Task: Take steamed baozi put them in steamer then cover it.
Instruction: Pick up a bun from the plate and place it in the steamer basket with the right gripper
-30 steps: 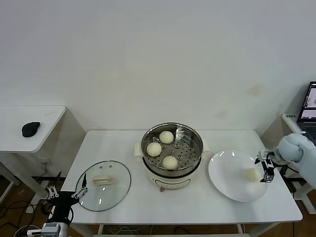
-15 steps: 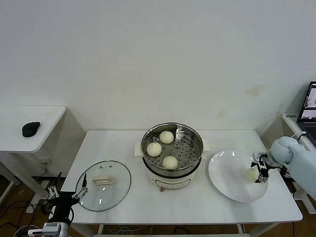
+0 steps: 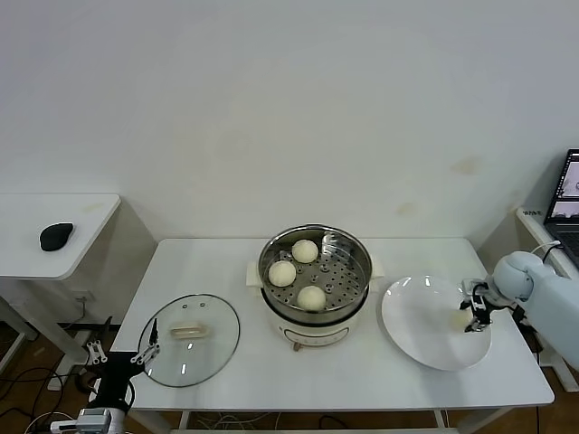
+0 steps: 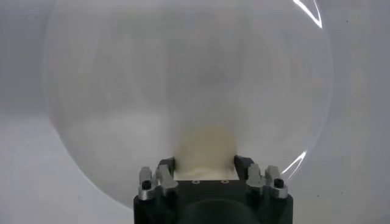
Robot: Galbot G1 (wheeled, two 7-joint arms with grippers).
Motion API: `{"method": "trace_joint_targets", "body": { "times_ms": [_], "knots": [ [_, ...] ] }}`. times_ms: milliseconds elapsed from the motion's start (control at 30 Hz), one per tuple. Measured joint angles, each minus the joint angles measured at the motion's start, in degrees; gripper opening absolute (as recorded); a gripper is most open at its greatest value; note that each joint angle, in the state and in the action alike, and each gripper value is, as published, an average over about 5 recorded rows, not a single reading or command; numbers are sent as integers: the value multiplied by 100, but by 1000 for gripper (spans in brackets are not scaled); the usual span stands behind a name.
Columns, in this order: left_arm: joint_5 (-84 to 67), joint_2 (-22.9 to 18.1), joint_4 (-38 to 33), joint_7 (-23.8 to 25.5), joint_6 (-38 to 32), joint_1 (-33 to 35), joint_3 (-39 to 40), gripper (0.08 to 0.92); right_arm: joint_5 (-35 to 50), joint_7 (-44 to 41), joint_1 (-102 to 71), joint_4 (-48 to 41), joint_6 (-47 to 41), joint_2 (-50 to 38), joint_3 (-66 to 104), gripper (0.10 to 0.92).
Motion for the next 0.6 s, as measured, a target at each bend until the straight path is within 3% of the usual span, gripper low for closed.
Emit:
{"method": "trace_joint_targets", "body": {
  "times_ms": [300, 600],
  "knots": [
    [6, 21, -17, 1, 15, -50, 51, 823, 481, -106, 693, 484, -234, -346, -572, 550],
    [10, 26, -35, 1, 17, -71, 141, 823, 1499, -107, 2501, 1197, -626, -459, -1877, 559]
  ]
}}
